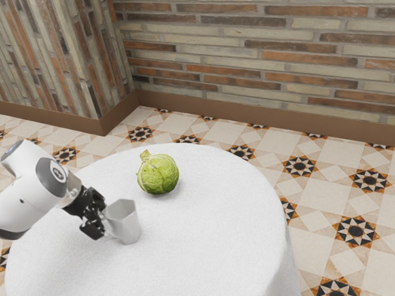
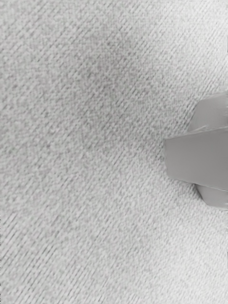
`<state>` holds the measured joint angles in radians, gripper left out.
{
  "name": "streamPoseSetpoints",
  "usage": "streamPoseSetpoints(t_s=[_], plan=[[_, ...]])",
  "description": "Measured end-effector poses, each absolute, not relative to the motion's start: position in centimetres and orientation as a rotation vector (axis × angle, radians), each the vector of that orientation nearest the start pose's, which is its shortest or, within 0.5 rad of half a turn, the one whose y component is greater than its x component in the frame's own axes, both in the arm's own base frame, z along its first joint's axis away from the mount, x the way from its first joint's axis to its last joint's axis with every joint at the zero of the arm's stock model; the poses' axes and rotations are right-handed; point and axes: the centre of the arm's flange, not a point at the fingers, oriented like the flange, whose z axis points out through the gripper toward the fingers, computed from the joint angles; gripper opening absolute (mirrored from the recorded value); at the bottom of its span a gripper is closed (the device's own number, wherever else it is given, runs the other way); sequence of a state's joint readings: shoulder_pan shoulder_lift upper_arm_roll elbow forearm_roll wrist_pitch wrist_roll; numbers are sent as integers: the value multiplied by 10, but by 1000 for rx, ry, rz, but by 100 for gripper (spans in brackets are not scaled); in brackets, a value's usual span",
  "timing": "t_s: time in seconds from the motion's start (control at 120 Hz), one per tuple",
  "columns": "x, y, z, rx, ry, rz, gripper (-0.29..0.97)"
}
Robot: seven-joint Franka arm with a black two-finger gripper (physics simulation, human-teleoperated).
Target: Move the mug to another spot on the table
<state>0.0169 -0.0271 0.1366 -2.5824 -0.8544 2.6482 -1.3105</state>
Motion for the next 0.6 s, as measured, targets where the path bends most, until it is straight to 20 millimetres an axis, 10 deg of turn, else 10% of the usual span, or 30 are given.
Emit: streamPoseSetpoints(t_s=[0.275,0.6], plan=[[432,121,296,1247,2399,-144,64],[484,135,420,1749,2112,154,67]])
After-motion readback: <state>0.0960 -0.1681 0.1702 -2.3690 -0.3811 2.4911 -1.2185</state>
